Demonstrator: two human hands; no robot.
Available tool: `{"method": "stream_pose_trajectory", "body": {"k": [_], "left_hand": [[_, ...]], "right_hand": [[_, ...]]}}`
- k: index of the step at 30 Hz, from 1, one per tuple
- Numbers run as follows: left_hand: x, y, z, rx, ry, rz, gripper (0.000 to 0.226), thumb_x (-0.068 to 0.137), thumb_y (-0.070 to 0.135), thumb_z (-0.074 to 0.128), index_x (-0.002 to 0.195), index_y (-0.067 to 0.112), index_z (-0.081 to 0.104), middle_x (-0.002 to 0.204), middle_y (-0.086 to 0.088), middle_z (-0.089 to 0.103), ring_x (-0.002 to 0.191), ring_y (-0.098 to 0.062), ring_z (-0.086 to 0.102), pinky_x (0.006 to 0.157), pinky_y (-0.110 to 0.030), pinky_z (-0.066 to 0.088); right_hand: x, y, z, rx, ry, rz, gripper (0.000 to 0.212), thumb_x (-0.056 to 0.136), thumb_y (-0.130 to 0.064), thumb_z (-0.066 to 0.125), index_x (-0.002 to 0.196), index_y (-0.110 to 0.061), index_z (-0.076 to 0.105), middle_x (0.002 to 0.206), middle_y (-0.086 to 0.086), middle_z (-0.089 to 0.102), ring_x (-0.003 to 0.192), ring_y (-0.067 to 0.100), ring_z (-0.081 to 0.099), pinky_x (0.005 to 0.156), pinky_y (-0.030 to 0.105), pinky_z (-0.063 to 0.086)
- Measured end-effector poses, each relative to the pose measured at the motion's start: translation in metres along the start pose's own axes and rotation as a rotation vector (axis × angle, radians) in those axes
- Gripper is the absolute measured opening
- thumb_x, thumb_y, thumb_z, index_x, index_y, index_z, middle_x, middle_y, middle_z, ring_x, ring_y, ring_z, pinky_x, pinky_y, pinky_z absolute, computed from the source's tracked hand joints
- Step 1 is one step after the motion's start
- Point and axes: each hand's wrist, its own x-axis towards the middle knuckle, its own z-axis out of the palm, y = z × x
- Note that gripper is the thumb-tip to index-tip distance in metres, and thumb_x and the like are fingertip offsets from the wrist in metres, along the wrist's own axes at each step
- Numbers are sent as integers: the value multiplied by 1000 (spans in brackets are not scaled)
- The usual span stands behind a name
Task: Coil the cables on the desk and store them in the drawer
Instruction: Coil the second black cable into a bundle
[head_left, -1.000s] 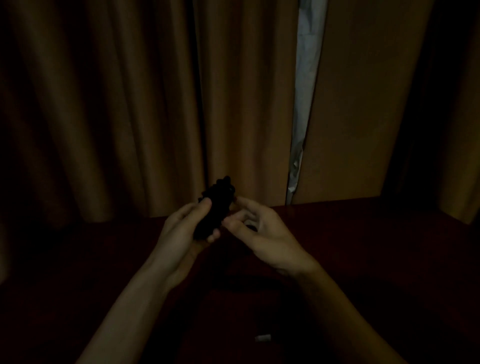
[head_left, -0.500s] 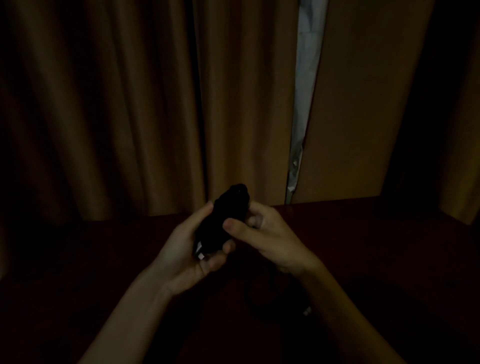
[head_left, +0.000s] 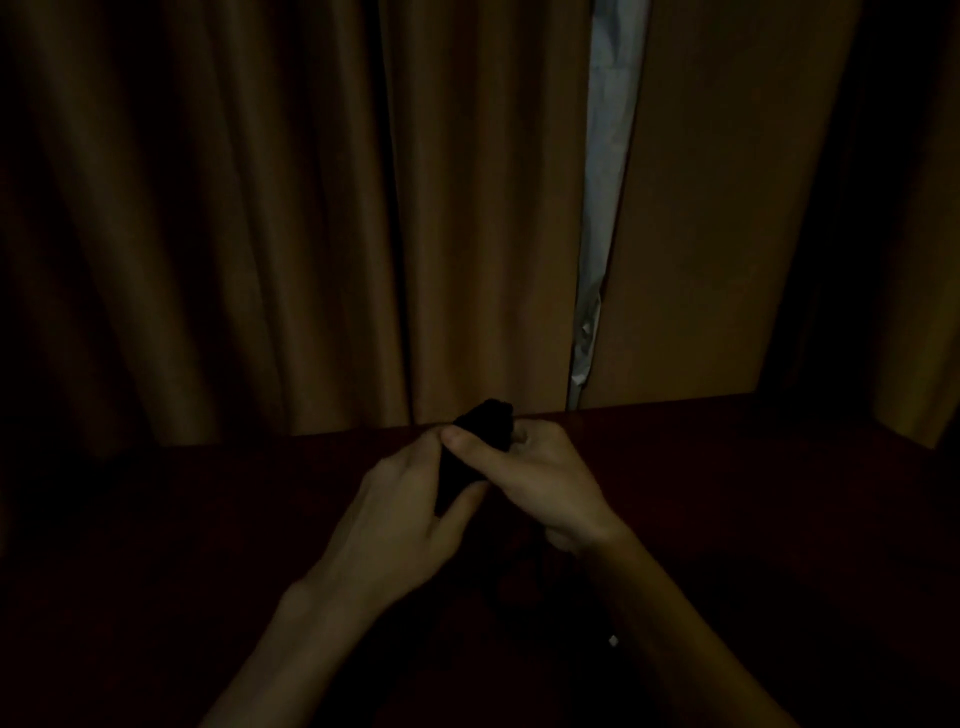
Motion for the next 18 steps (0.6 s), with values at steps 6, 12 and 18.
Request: {"method": "stream_pose_trajectory", "body": {"k": [6,12,18], "left_hand": [[2,-7,-1,-164,71,-197,17,101,36,53,114,25,56,79,9,68,63,-6,65,49,-20,46],[4,-5,-7,-296,143,-341,16,99,49,51,103,35,57,79,-1,71,69,-10,68,60,-29,51],[6,-10,-4,-334,219,-437,16,101,46,50,107,33,57,80,0,70,69,-3,65,54,-13,47]], "right_hand": [[-1,-7,0,33,-204,-34,30,92,-12,73,114,-29,62,95,-11,77,89,-2,71,75,10,51],[4,-4,-5,-242,-46,-183,27,97,-18,67,119,-31,60,109,-3,65,98,3,67,82,21,53],[2,-5,-6,-255,-179,23,11,102,-19,60,107,-22,70,105,11,74,92,14,70,82,33,58]]}}
